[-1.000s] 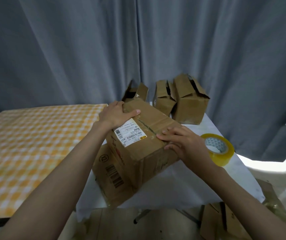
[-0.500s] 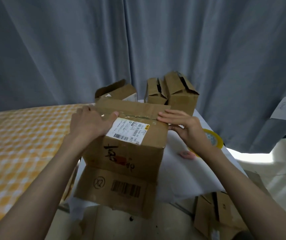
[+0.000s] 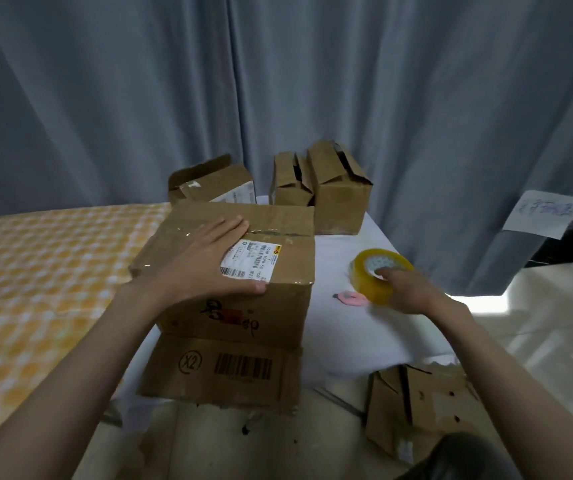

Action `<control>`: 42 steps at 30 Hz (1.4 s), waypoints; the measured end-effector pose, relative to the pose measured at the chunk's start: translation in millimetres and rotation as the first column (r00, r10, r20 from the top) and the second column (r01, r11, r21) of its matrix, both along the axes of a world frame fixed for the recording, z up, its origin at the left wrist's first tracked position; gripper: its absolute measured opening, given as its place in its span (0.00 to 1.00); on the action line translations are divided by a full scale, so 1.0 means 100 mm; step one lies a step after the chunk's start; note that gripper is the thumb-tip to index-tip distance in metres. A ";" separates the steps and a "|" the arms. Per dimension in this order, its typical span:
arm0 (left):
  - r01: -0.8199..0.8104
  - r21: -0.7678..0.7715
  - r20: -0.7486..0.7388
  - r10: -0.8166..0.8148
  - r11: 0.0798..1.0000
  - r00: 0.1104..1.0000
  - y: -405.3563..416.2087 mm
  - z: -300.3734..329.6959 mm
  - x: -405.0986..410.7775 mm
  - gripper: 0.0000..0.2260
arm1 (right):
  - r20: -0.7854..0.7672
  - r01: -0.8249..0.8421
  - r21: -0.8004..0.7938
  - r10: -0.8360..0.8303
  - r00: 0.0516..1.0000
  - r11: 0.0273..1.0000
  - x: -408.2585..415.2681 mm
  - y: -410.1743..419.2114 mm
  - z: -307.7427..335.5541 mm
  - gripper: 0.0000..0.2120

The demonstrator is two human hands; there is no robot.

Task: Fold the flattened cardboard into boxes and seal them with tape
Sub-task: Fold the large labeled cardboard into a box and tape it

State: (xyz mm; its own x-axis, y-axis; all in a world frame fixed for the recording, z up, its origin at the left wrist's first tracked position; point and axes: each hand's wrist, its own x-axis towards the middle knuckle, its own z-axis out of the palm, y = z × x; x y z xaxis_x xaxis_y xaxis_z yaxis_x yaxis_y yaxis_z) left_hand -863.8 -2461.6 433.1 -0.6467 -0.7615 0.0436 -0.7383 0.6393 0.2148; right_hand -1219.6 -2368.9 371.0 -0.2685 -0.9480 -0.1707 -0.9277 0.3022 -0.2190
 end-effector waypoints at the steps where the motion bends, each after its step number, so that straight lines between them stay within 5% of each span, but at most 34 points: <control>1: -0.013 -0.011 -0.003 0.013 1.000 1.000 0.02 -0.04 -0.02 0.57 | -0.056 0.007 0.042 -0.005 0.998 0.999 -0.06 0.04 -0.08 0.25; 7: -0.107 -0.054 -0.044 0.105 0.993 0.993 0.23 -0.11 -0.18 0.56 | -0.113 0.006 -0.122 -0.020 0.993 0.993 -0.17 -0.03 -0.38 0.21; 13: -0.200 -0.167 -0.025 0.199 0.965 0.980 0.40 -0.13 -0.38 0.55 | 0.257 0.143 -0.413 -0.036 0.966 0.899 -0.20 0.02 -0.25 0.20; 20: -0.120 -0.224 -0.091 0.102 0.967 0.991 0.42 0.14 -0.48 0.49 | 0.342 0.105 -0.637 0.158 0.926 0.764 -0.16 0.44 0.14 0.16; 25: 0.008 -0.164 -0.462 -0.084 0.986 0.883 0.60 0.28 -1.02 0.20 | 0.367 0.028 -0.657 0.287 0.885 0.754 -0.06 0.73 0.36 0.18; 31: 0.191 -0.092 -0.642 -0.205 0.977 0.739 0.79 0.38 -1.49 0.14 | 0.353 -0.031 -0.652 0.339 0.872 0.758 0.04 1.01 0.53 0.22; 36: 0.166 -0.084 -0.754 -0.172 0.982 0.634 0.90 0.35 -1.49 0.07 | 0.364 -0.034 -0.651 0.350 0.863 0.759 0.02 1.14 0.56 0.21; 42: 0.127 0.020 -0.792 -0.061 0.992 0.607 0.98 0.39 -1.49 0.03 | 0.384 -0.044 -0.624 0.355 0.852 0.780 0.08 1.21 0.60 0.17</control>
